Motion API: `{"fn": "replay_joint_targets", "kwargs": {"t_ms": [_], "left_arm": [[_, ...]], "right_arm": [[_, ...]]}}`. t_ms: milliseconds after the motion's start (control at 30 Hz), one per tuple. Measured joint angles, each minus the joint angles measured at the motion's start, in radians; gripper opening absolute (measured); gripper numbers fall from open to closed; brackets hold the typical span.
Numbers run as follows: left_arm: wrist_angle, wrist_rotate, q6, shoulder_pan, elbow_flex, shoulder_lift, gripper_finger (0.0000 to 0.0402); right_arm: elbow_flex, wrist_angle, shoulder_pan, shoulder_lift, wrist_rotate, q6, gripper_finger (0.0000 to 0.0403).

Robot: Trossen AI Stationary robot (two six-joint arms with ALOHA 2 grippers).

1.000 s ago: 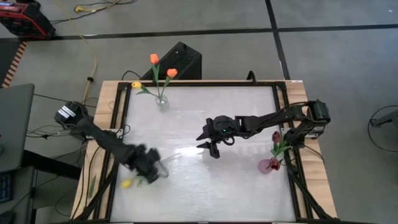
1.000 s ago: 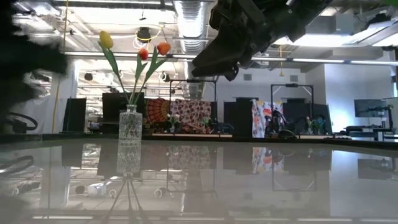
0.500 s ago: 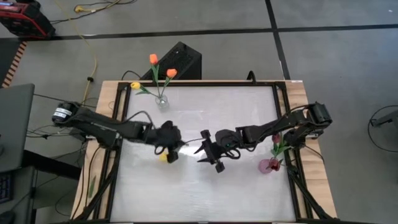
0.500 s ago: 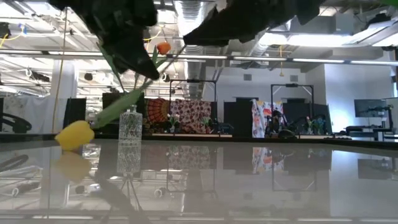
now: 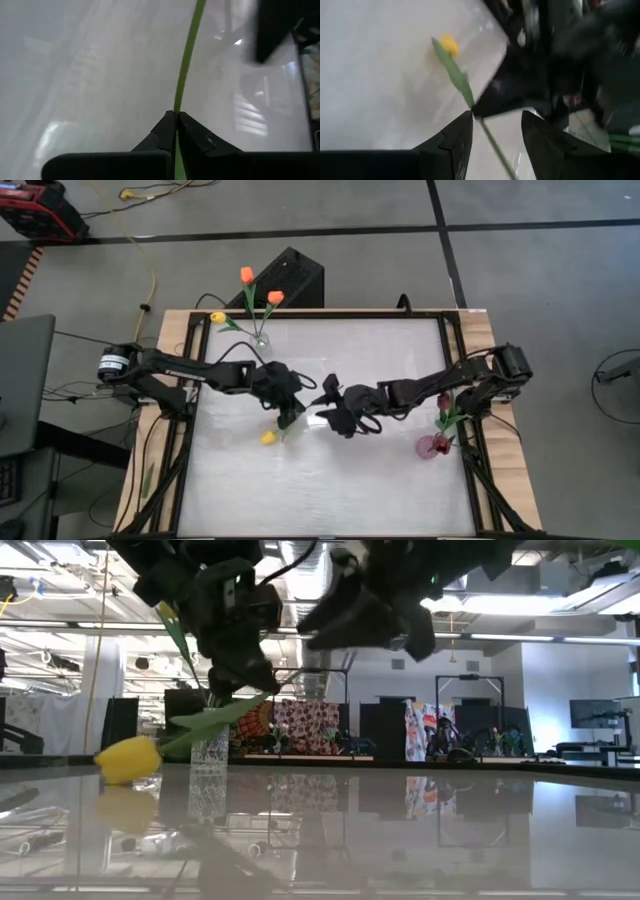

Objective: Sort flowers into vase by color
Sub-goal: Put the yellow flower into the transparent vase

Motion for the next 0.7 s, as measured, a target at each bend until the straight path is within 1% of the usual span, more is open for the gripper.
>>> {"fn": "replay_joint_targets", "kwargs": {"t_ms": [100, 133, 267, 367, 500, 600, 700], "left_arm": [[0.027, 0.014, -0.007, 0.008, 0.000, -0.006, 0.0000], [0.038, 0.023, -0.008, 0.010, 0.000, -0.007, 0.0000], [0.050, 0.054, -0.008, 0.018, 0.000, -0.007, 0.0000], [0.048, 0.053, -0.007, 0.029, 0.000, -0.007, 0.0000], [0.048, 0.055, -0.007, 0.043, 0.000, -0.008, 0.0000], [0.048, 0.059, -0.002, 0.048, 0.000, -0.008, 0.0000], [0.048, 0.085, 0.016, 0.048, 0.000, -0.008, 0.0000]], "right_arm": [[0.000, -0.050, -0.020, 0.000, 0.004, 0.013, 0.0193], [0.000, -0.058, -0.024, 0.000, 0.017, 0.026, 0.0193], [0.000, -0.071, -0.029, 0.000, 0.128, 0.076, 0.0192], [0.000, -0.081, -0.030, 0.000, 0.133, 0.078, 0.0180], [0.000, -0.084, -0.029, 0.000, 0.130, 0.079, 0.0145], [0.000, -0.106, -0.030, 0.000, 0.129, 0.081, 0.0107], [0.000, -0.131, -0.033, 0.000, 0.129, 0.091, 0.0068]]}}
